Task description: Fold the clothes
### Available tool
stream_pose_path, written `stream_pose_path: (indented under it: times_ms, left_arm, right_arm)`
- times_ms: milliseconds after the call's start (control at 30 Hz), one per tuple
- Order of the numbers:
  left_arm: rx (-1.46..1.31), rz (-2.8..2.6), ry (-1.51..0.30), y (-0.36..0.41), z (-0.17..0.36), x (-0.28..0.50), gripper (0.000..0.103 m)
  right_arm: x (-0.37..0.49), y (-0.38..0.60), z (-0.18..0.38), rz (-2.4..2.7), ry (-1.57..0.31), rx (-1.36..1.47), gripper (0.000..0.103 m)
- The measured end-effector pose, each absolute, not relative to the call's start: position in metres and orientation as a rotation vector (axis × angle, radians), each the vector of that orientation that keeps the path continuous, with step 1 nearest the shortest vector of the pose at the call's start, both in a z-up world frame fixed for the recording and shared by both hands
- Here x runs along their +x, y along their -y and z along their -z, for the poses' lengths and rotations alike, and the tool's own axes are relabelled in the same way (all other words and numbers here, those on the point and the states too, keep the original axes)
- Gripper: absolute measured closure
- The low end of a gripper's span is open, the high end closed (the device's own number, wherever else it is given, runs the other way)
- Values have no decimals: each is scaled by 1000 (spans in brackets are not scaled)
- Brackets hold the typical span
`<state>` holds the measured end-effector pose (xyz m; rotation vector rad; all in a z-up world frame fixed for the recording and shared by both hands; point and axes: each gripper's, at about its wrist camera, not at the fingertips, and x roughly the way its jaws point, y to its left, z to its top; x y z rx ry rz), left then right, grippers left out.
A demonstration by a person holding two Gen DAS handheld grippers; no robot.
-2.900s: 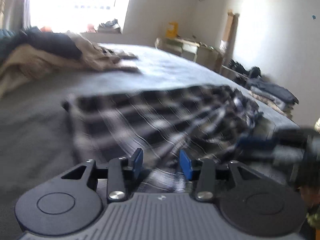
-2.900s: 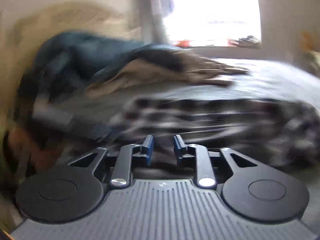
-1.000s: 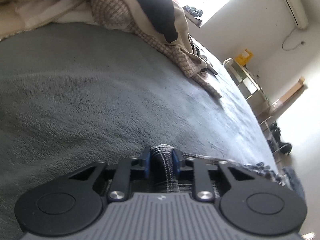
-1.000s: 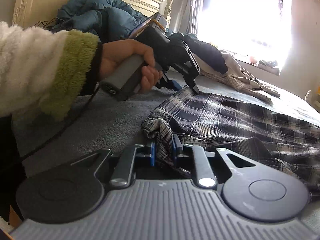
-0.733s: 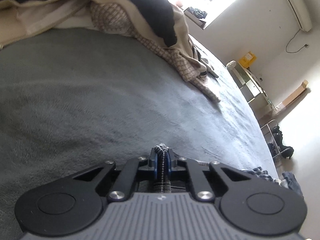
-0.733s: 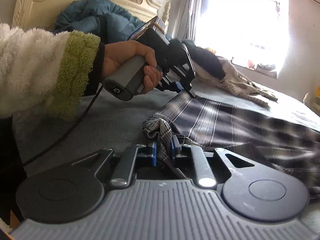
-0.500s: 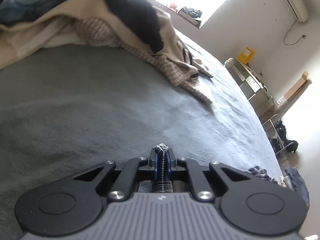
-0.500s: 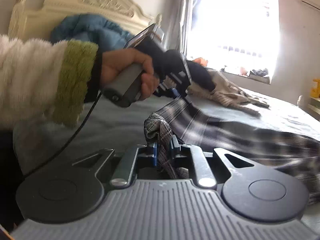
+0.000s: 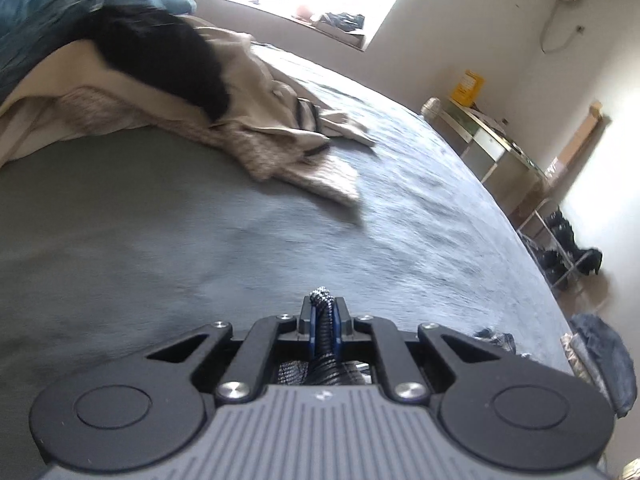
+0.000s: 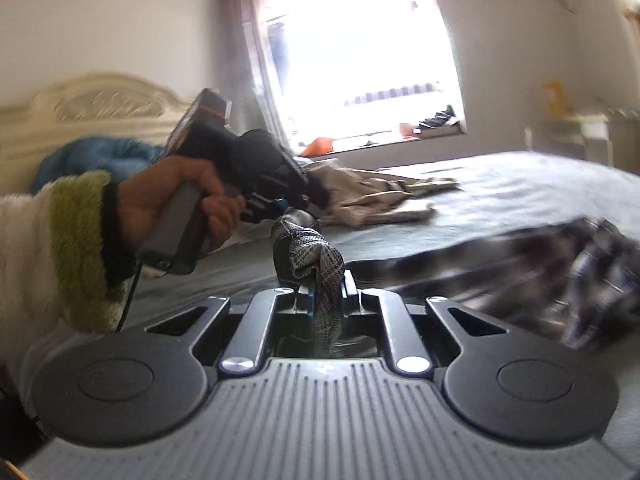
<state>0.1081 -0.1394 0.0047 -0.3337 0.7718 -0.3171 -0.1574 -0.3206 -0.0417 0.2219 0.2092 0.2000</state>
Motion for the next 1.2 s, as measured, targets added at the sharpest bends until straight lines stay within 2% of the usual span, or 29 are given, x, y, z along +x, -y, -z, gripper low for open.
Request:
stream_pose_path:
  times_ms: [500, 1200]
  left_arm:
    - [-145, 428, -759, 291, -13, 132, 95]
    - [-1, 556, -750, 434, -5, 135, 95]
  right_arm:
    - [-158, 412, 61, 20, -183, 378, 94]
    - [-161, 500, 80, 172, -141, 542, 94]
